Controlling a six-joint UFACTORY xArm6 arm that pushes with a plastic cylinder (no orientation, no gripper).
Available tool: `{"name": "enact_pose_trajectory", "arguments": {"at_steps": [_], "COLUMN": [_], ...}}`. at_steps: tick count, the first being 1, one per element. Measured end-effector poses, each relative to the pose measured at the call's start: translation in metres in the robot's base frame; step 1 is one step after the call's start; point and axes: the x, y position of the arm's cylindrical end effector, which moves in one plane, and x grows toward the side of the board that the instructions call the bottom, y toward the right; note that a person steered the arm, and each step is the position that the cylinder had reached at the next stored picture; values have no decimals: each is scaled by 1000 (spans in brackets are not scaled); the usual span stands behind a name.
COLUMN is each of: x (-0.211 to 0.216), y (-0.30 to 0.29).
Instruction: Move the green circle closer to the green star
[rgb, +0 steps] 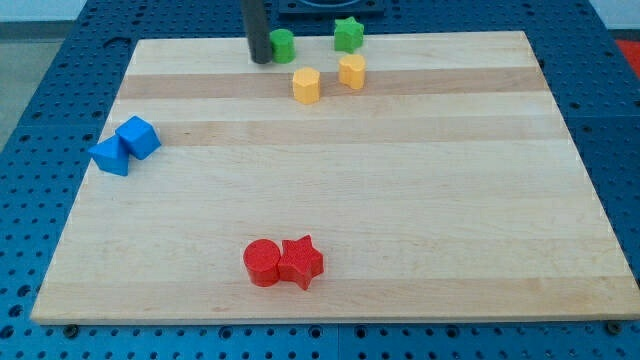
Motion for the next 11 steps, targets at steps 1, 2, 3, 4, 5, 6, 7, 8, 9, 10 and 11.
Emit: {"name": "enact_pose_trajectory", "arguments": {"at_steps": [1, 2, 3, 4, 5, 6, 7, 8, 9, 10, 11], "x": [-4, -2, -13, -31, -32, -32, -32, -32, -32, -19, 5], "y": [10, -31, -54, -42, -26, 3, 29, 30, 33, -1, -19]}}
